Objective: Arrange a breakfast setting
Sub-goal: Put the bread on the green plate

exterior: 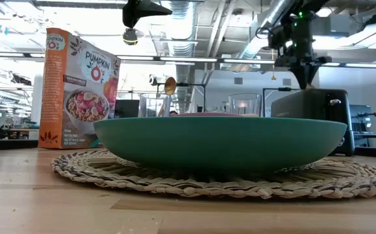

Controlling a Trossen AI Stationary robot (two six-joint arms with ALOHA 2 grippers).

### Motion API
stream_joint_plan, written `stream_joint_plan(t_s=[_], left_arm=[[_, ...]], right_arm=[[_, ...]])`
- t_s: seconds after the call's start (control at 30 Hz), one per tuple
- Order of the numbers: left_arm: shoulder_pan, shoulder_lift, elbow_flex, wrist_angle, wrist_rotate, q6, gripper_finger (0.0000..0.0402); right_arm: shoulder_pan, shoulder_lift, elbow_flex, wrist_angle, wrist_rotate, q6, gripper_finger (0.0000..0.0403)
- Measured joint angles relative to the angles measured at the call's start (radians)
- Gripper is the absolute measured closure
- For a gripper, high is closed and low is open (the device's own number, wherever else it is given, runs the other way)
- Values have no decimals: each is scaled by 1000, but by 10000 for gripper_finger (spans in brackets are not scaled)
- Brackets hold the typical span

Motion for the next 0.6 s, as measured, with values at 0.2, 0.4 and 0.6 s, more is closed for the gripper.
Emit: stream_joint_plan(t_s=[0.2, 0.4, 0.6], left_arm=[[0, 0, 0, 0, 0, -1, 65], [0, 0, 0, 0, 0, 1, 65], [0, 0, 0, 1, -2, 1, 65]], right_arm=[[1, 0, 137, -102, 2, 0, 326], [25, -34, 242, -112, -44, 1, 327], [71, -98, 272, -111, -146, 11, 329]])
